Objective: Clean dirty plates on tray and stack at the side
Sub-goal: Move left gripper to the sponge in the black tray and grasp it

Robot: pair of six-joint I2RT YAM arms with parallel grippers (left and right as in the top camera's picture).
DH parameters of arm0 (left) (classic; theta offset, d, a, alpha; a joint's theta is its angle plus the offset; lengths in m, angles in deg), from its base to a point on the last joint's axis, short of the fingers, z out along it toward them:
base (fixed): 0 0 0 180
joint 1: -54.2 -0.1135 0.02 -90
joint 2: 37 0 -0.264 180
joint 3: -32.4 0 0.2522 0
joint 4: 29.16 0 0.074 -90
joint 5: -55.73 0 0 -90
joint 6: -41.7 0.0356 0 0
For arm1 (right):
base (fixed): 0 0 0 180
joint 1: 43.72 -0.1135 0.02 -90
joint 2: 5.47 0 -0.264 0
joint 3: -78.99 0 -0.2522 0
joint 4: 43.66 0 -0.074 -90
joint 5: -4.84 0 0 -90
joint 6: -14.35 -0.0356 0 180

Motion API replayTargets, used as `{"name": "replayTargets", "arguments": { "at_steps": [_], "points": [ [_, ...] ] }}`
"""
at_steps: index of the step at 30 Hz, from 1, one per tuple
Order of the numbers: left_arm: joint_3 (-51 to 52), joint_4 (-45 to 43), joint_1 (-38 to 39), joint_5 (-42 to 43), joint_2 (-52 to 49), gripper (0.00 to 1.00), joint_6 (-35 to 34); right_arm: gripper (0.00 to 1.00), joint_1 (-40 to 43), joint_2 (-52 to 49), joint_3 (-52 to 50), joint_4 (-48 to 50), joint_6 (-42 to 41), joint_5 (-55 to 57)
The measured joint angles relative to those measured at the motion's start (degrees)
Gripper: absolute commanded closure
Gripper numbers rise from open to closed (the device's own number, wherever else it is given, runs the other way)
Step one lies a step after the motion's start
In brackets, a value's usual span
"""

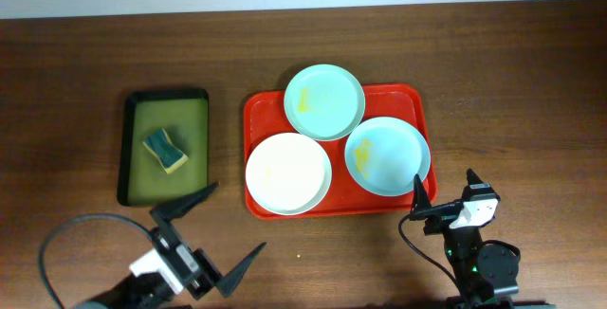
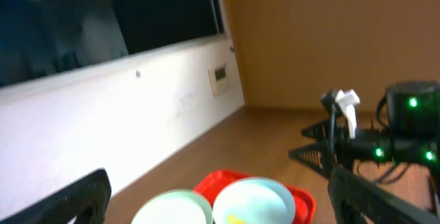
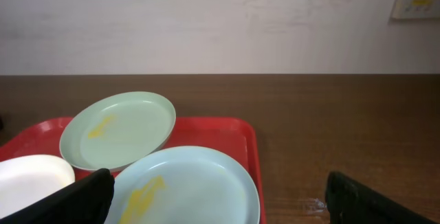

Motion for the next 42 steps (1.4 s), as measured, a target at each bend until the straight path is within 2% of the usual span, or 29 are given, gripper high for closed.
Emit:
{"name": "replayTargets", "arguments": {
  "at_steps": [1, 6, 9, 13, 16, 20, 25, 28, 35, 42],
  "points": [
    [-2.91, 1.7, 0.0, 0.22, -2.67, 0.01, 0.85, 0.02, 0.0, 0.0, 0.0, 0.0, 0.02, 0.02],
    [-5.4, -5.01, 0.0, -2.19, -7.08, 0.01, 3.37, 0.01, 0.0, 0.0, 0.0, 0.02, 0.02, 0.0],
    [-9.62, 4.81, 0.04, -12.35, -11.02, 0.01, 4.35, 0.02, 0.0, 0.0, 0.0, 0.02, 0.0, 0.02],
    [-19.65, 24.35, 0.04, -26.47, -21.62, 0.01, 4.76, 0.01, 0.0, 0.0, 0.0, 0.02, 0.02, 0.02],
    [-24.24, 30.36, 0.04, -30.01, -28.63, 0.01, 4.76, 0.02, 0.0, 0.0, 0.0, 0.0, -0.02, 0.02],
    [-25.68, 32.61, 0.04, -32.79, -34.27, 0.01, 4.63, 0.01, 0.0, 0.0, 0.0, 0.02, 0.04, 0.02],
    [-35.98, 45.03, 0.07, -45.53, -48.26, 0.01, -1.42, 0.01, 0.0, 0.0, 0.0, 0.0, 0.02, 0.02],
    [-40.39, 45.07, -0.46, -51.32, -57.07, 0.01, -3.37, 0.01, 0.0, 0.0, 0.0, 0.02, -0.02, 0.0],
    [-41.51, 42.4, -1.18, -53.7, -70.42, 0.01, -5.38, 0.01, 0.0, 0.0, 0.0, 0.02, 0.02, 0.0],
    [-41.51, 36.54, -3.8, -60.04, -82.53, 0.01, -13.35, 0.01, 0.0, 0.0, 0.0, 0.0, 0.0, 0.02]
  ]
}}
